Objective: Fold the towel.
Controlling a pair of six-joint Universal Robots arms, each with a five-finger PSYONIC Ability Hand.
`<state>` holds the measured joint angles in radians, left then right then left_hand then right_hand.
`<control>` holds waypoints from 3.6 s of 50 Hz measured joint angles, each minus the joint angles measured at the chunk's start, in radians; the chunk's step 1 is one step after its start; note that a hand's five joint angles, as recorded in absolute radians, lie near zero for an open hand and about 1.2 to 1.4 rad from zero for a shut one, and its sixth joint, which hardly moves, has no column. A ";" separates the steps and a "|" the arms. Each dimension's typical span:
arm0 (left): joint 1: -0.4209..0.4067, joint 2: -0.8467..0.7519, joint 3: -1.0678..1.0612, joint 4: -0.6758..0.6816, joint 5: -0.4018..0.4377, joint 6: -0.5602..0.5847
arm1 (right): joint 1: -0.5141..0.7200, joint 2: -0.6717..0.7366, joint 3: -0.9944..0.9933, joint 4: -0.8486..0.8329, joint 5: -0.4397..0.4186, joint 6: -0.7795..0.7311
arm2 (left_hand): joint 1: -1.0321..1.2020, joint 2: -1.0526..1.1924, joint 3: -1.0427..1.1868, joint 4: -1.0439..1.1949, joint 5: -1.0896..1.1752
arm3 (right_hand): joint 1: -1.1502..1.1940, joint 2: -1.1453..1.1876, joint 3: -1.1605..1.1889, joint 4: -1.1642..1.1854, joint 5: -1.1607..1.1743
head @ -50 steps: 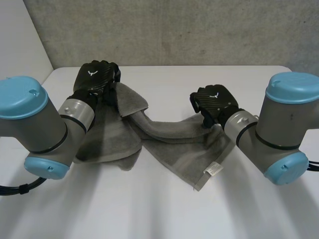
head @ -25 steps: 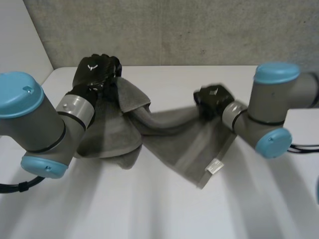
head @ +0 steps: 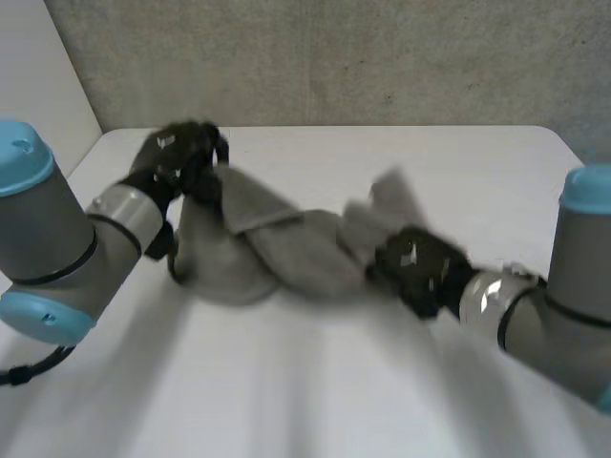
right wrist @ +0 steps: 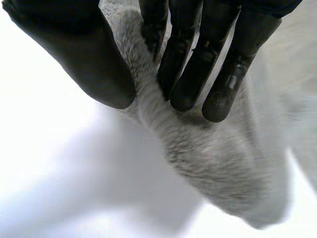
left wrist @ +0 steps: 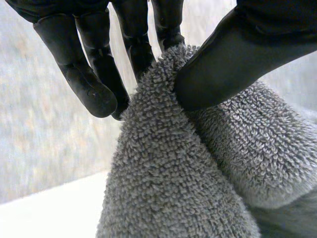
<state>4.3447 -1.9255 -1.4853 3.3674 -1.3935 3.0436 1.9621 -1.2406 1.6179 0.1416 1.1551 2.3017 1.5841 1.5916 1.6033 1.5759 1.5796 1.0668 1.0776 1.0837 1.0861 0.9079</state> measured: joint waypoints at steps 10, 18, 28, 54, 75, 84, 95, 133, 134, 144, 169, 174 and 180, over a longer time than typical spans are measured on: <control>0.064 -0.058 -0.029 -0.235 0.132 0.325 | -0.042 -0.099 0.017 0.069 -0.011 -0.008 | -0.103 -0.196 -0.199 -0.180 -0.179 | -0.832 -0.834 -0.841 -0.831 -0.849; 0.068 -0.058 -0.012 -0.273 0.139 0.388 | -0.047 -0.105 -0.066 0.015 -0.005 0.190 | -0.630 -0.633 -0.638 -0.627 -0.607 | -0.835 -0.834 -0.841 -0.831 -0.849; 0.056 -0.003 -0.032 -0.265 0.117 0.381 | 0.006 0.079 -0.249 0.001 0.049 0.311 | -1.112 -1.124 -1.150 -1.107 -1.128 | -0.835 -0.834 -0.841 -0.831 -0.849; -0.070 0.278 -0.429 -0.010 0.064 0.370 | 0.110 0.652 -0.889 0.208 0.225 0.316 | -1.277 -1.271 -1.285 -1.275 -1.258 | -0.762 -0.776 -0.782 -0.783 -0.773; -0.155 -0.092 -0.188 0.003 -0.265 0.371 | 0.110 0.468 -0.812 0.171 0.230 0.484 | -1.123 -1.133 -1.141 -1.116 -1.113 | 0.252 0.209 0.241 0.251 0.238; -0.155 -0.200 -0.052 0.003 -0.293 0.375 | 0.088 0.305 -0.574 0.142 0.215 0.403 | -1.122 -1.132 -1.139 -1.114 -1.111 | 0.252 0.209 0.241 0.251 0.238; -0.148 -0.241 0.044 0.002 -0.291 0.417 | 0.006 0.235 -0.432 0.155 0.200 0.193 | -0.634 -0.649 -0.660 -0.626 -0.651 | 0.253 0.209 0.241 0.251 0.238; -0.053 -0.231 0.289 -0.183 -0.039 0.233 | -0.015 0.052 -0.240 -0.274 0.127 0.281 | -0.997 -1.005 -1.025 -0.983 -0.996 | 0.268 0.223 0.255 0.251 0.238; -0.056 -0.232 0.271 -0.176 -0.040 0.232 | -0.015 0.048 -0.229 -0.275 0.127 0.272 | -1.053 -1.052 -1.073 -1.042 -1.056 | 0.268 0.223 0.255 0.251 0.238; -0.158 -0.237 0.119 -0.070 -0.058 0.196 | -0.069 0.003 -0.132 -0.295 0.165 0.177 | -1.241 -1.254 -1.279 -1.237 -1.264 | 0.268 0.223 0.255 0.251 0.238; -0.243 -0.409 0.202 -0.063 -0.113 0.405 | -0.197 0.119 -0.225 -0.381 0.375 0.187 | -1.006 -1.011 -1.022 -1.003 -0.992 | 0.271 0.223 0.255 0.251 0.238; -0.243 -0.441 0.255 -0.072 -0.121 0.415 | -0.197 0.129 -0.224 -0.379 0.369 0.186 | -1.006 -1.011 -1.023 -1.003 -0.993 | 0.271 0.223 0.255 0.251 0.238; -0.243 -0.465 0.303 -0.084 -0.119 0.432 | -0.197 0.133 -0.224 -0.379 0.367 0.186 | -1.006 -1.011 -1.023 -1.003 -0.993 | 0.271 0.223 0.255 0.251 0.238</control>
<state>4.1019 -2.3905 -1.1820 3.2831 -1.5130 3.4756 1.7651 -1.1076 1.3934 -0.2376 1.5225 2.4880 0.5781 0.5805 0.5806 0.5733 0.5868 1.3380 1.3002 1.3386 1.3369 1.1456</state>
